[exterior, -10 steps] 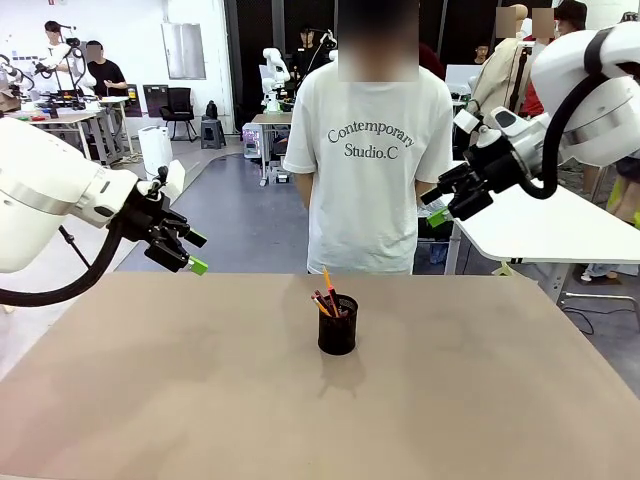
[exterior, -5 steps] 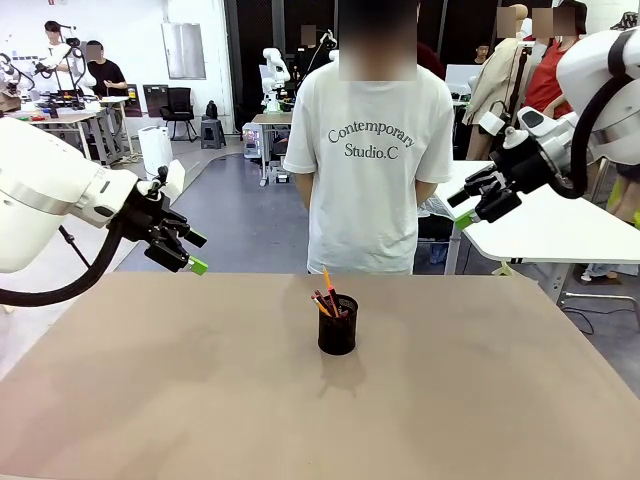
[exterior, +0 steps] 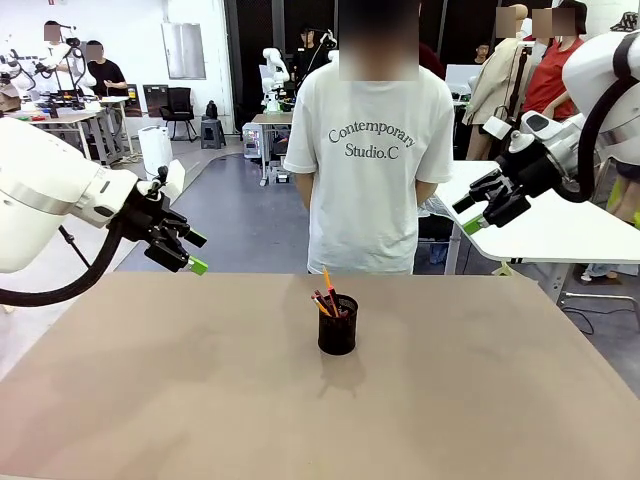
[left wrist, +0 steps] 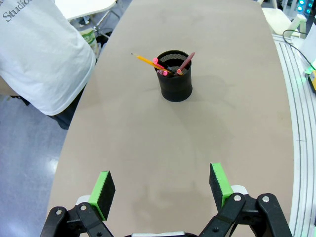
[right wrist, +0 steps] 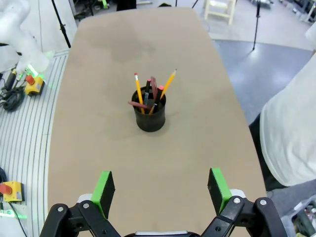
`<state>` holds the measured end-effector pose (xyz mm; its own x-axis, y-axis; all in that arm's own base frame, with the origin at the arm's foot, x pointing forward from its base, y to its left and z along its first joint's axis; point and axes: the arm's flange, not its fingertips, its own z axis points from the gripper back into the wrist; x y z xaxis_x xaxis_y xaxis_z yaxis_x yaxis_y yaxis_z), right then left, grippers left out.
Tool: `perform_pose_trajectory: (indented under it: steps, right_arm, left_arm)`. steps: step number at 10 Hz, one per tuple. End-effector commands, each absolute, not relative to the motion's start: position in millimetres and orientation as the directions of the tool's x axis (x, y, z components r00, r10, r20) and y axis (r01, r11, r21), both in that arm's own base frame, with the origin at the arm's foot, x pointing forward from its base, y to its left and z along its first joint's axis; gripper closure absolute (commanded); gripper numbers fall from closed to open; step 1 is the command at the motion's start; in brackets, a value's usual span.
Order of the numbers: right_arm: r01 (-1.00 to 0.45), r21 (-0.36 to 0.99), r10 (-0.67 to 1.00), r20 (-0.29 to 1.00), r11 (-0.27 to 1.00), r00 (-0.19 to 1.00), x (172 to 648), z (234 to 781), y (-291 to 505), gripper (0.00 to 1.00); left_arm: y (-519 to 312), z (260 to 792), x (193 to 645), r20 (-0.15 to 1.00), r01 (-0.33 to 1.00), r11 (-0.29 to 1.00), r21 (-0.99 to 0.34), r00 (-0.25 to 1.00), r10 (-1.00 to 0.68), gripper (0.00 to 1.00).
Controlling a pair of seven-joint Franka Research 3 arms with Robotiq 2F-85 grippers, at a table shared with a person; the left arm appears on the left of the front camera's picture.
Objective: Place the pens into the pen holder.
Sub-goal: Pick up a writing instrument from the table and place it into the Pen holder.
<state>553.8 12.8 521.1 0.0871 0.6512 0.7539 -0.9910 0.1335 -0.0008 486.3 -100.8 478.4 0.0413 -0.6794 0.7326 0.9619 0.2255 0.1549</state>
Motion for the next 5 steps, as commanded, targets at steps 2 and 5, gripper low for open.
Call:
perform_pose_trajectory:
  steps: [2,5]
  right_arm:
    - [-0.991,-0.004,0.652,0.753,0.133,0.084,553.2,522.9,13.0,0.0]
    - [-0.991,-0.004,0.652,0.753,0.133,0.084,553.2,522.9,13.0,0.0]
  left_arm:
    - [-99.1,480.5,485.6,0.727,0.96,0.232,0.155,0.048,-0.685,0.0]
    - [-99.1,480.5,485.6,0.727,0.96,0.232,0.155,0.048,-0.685,0.0]
